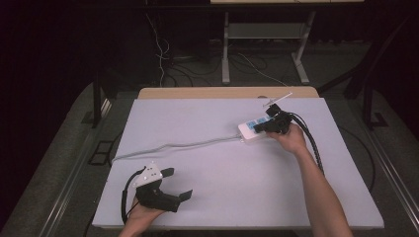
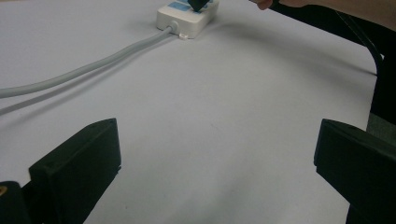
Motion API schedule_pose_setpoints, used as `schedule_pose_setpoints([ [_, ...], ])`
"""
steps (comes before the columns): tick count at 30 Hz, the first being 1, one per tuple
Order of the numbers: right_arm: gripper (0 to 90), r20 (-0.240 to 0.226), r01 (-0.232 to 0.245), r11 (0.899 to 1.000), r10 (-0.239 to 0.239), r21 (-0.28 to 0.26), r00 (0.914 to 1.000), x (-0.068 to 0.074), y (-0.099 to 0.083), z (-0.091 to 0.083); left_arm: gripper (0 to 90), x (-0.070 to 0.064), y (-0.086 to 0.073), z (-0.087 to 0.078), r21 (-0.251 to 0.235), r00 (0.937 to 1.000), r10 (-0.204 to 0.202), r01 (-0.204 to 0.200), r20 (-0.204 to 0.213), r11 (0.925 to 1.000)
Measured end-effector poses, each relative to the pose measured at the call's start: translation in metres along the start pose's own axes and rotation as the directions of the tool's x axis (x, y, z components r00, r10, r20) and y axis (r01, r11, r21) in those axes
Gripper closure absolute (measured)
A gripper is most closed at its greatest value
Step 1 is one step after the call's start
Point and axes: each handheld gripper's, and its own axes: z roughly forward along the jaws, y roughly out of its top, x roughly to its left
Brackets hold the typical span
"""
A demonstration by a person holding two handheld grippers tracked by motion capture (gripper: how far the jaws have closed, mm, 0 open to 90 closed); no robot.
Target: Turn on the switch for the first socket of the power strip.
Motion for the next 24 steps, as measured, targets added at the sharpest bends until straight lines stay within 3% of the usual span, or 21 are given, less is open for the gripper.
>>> schedule_pose_setpoints([
  [11, 90.0, 0.003, -0.002, 1.0, 0.002, 0.006, 1.0, 0.0004, -0.0001, 0.0008, 0.0, 0.0022, -0.0001, -0.0009, -0.006, 1.0, -0.01, 0.01, -0.001, 0.9999],
  [17, 90.0, 0.0, -0.009, 1.0, 0.009, -0.016, 1.0, 0.0002, -0.003, 0.0004, 0.0, 0.0024, -0.0002, -0.001, -0.006, 0.9999, -0.012, 0.012, -0.002, 0.9999],
  [24, 90.0, -0.003, -0.023, 1.0, 0.023, 0.0, 0.9997, -0.0001, 0.0, 0.0009, 0.0, 0.0038, -0.0004, 0.0003, -0.004, 0.9999, -0.015, 0.015, -0.002, 0.9999],
])
